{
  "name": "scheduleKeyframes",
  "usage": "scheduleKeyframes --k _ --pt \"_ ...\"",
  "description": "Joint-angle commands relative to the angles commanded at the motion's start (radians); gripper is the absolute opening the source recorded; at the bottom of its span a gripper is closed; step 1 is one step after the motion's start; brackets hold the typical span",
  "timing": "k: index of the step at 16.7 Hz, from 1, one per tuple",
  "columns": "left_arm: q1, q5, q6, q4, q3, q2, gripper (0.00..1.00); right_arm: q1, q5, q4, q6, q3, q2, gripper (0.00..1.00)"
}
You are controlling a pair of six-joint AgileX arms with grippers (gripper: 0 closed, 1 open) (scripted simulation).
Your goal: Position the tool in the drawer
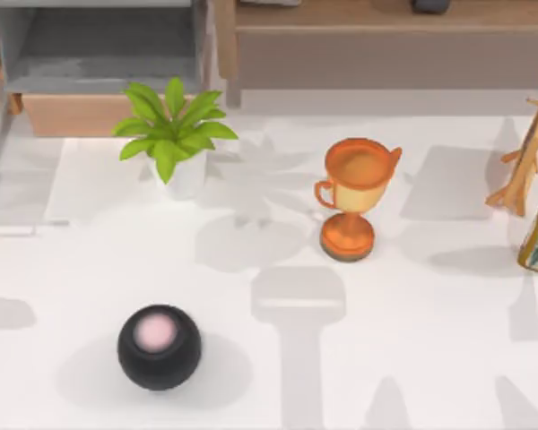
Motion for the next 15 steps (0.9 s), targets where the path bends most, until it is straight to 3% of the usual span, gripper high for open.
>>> scheduleKeyframes --k 7,15 --pt "-0.105 -0.107 -0.004 -0.108 0.194 0.079 0.00 0.000 0.000 0.000 0.000 0.000 0.000 1.00" --pt "-0.135 -0.133 -0.004 -0.157 0.271 0.125 0.00 0.000 0.000 0.000 0.000 0.000 0.000 1.00"
